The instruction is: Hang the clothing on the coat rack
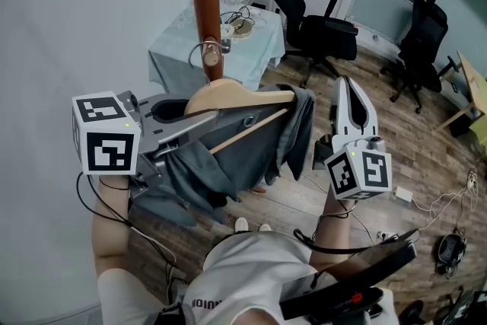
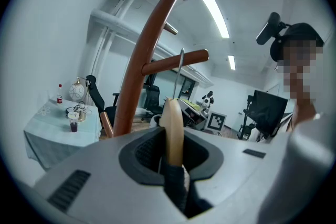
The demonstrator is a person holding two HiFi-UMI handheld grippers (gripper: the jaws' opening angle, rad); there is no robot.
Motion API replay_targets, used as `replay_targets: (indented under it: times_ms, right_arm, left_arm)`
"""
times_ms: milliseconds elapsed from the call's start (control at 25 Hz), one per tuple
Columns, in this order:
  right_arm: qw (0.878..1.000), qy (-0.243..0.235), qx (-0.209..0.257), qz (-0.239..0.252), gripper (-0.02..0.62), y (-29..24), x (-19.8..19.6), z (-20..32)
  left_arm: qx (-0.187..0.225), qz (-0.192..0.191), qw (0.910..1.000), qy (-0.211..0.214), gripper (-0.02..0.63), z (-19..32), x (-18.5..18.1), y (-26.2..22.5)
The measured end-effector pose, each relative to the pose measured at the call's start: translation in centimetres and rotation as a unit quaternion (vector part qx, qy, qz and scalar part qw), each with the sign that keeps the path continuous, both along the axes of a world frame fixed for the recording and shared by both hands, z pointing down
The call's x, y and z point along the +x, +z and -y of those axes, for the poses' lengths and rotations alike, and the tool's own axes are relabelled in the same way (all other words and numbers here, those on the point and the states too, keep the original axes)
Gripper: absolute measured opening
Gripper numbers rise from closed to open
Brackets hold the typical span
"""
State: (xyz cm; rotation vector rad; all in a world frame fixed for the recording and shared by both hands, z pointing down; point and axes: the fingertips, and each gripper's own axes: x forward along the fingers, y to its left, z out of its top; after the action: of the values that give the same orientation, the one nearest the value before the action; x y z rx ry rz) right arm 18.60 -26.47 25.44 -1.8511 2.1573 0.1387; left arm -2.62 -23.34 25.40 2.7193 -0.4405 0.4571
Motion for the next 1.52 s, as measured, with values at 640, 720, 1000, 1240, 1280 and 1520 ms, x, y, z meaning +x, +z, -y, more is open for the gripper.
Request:
replay_targets:
  times_ms: [640,720,1000,1240,1280,1520]
  right_arm:
    - [1.0,0.001,-0.001,0.002,0.02,-0.3,-0.2,-0.2]
    - [1.0,0.001,-0.001,0.002,0.02,-0.3,-0.2,-0.2]
    - [1.0,0.0,-0.002,0.001,0.02,-0.7,-0.1,-0.4]
    - [1.0,0.0,-0.004,0.001,0.02,-0.8,0.0,-0.5]
    - [1.0,0.0,-0.004,0.001,0.02,-0.7,0.0,-0.4]
    - [1.0,-0.002,-0.005,0.0,0.02,-0.6,-0.1,-0.4]
  left_arm:
    - [-0.004,0.01,0.9999,0.002,0.067,0.1,0.0,0.7]
    - [-0.005,0.011,0.9999,0.003,0.067,0.2,0.0,0.8]
    - [-0.009,0.016,0.9998,0.002,0.067,0.2,-0.1,1.0]
    - [-0.013,0.017,0.9998,0.001,0.067,0.3,-0.1,1.2]
    - [-0.014,0.017,0.9998,0.001,0.067,0.4,-0.1,1.3]
    - [-0.014,0.018,0.9997,-0.001,0.067,0.5,-0.1,1.5]
